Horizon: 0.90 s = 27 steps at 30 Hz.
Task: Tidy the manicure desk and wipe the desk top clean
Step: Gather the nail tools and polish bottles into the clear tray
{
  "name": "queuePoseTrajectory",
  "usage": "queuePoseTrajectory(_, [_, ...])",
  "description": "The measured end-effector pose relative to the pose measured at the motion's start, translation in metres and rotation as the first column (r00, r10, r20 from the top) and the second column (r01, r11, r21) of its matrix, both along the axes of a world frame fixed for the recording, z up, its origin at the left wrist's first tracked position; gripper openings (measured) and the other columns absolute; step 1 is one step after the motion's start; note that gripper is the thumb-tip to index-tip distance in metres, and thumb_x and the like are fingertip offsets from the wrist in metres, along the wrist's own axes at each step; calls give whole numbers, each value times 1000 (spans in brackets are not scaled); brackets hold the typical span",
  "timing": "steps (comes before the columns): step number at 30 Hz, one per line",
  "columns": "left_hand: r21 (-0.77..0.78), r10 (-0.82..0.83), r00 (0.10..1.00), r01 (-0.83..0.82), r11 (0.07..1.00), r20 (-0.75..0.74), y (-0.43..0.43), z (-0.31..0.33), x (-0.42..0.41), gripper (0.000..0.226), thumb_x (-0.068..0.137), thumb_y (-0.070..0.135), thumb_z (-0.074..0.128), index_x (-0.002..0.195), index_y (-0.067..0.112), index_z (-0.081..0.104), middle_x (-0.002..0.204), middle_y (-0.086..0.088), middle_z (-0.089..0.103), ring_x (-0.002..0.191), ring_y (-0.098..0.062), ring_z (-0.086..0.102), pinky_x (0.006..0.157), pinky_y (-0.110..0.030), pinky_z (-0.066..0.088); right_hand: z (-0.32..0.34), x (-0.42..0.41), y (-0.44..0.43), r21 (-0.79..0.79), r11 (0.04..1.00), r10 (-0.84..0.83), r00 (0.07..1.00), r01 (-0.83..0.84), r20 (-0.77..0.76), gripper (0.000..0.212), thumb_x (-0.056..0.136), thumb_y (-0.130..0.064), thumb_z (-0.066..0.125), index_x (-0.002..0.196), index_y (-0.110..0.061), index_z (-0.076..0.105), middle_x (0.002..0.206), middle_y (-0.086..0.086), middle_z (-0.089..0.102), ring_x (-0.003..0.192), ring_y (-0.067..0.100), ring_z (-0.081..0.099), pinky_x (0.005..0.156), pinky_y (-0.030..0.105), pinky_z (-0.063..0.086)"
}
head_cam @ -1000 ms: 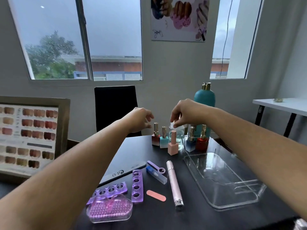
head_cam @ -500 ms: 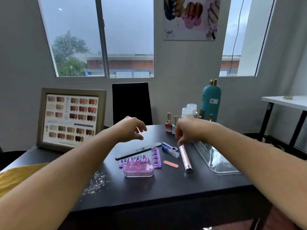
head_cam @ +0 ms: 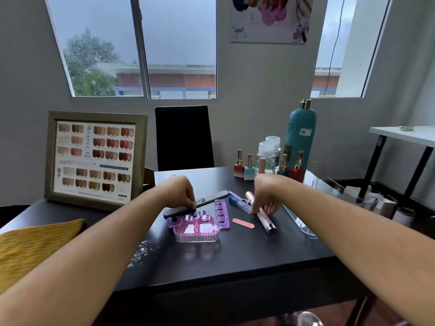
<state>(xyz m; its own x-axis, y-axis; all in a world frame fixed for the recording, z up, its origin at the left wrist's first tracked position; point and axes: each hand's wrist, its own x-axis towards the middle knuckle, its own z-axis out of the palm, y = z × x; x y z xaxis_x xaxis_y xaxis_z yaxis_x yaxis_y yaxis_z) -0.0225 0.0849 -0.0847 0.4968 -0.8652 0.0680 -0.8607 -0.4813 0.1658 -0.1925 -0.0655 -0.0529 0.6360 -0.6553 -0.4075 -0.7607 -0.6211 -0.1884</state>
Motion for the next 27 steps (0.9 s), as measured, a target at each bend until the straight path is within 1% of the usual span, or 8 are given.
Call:
queuePoseTrajectory(2, [9, 2, 1000, -2, 1000, -13, -2, 0, 1, 25, 73, 31, 76, 91, 14, 75, 90, -1, 72, 78, -13, 59, 75, -26, 51, -2, 2, -2, 15, 1000, -5, 1000, 5, -13, 26, 84, -21, 69, 79, 1, 57, 72, 10, 60, 62, 16, 59, 77, 28, 54])
queuePoseTrajectory(4, [0, -2, 1000, 2, 1000, -12, -2, 1, 1, 23, 73, 29, 76, 90, 13, 75, 89, -1, 72, 75, -12, 59, 72, -25, 50, -2, 2, -3, 17, 1000, 5, 1000, -5, -2, 27, 84, -20, 70, 75, 1, 55, 72, 11, 60, 60, 16, 59, 67, 24, 55])
queuePoseTrajectory(9, [-134, -3, 999, 9, 991, 43, 5, 10, 0, 22, 74, 23, 75, 90, 8, 75, 88, -5, 72, 74, -16, 63, 73, -27, 54, 18, -9, -2, -72, 994, 94, 984, -84, 153, 24, 76, -16, 76, 74, 3, 62, 71, 13, 67, 52, 19, 62, 55, 26, 57])
queuePoseTrajectory(12, [-210, -10, 996, 28, 977, 87, 8, 28, -1, 17, 73, 24, 74, 85, 11, 75, 79, 0, 70, 69, -11, 60, 71, -26, 52, 42, -22, -2, -174, 980, 136, 962, -95, 239, 27, 75, -23, 77, 82, 1, 69, 77, 11, 72, 57, 18, 65, 54, 24, 55])
queuePoseTrajectory(16, [-322, -39, 995, 68, 944, 96, 2, 56, -9, 9, 71, 23, 74, 76, 16, 73, 62, 13, 60, 60, -4, 56, 64, -18, 43, 78, -49, -16, -283, 958, 142, 933, -46, 331, 28, 72, -30, 77, 80, -3, 73, 69, 5, 71, 58, 15, 64, 58, 26, 53])
queuePoseTrajectory(19, [-363, -96, 989, 129, 923, 109, -17, 73, -27, 8, 71, 24, 74, 75, 18, 72, 65, 9, 63, 63, -7, 59, 62, -16, 44, 98, -76, -43, -237, 971, 69, 908, 34, 413, 28, 74, -24, 78, 84, 1, 71, 75, 12, 72, 70, 23, 70, 71, 35, 60])
queuePoseTrajectory(23, [-342, -218, 964, 257, 904, 150, -61, 85, -66, 13, 71, 27, 75, 80, 17, 72, 71, 5, 67, 65, -9, 59, 62, -14, 44, 105, -114, -81, -186, 969, -64, 889, 164, 453, 25, 74, -16, 78, 85, 6, 69, 66, 11, 69, 54, 18, 63, 51, 25, 55])
queuePoseTrajectory(27, [-265, -323, 922, 373, 889, 212, -110, 84, -108, 15, 71, 23, 71, 86, 18, 72, 80, 2, 69, 70, -11, 56, 70, -22, 46, 94, -137, -107, -174, 956, -142, 894, 235, 424, 26, 74, -16, 77, 82, 7, 70, 59, 10, 66, 48, 16, 59, 49, 24, 53])
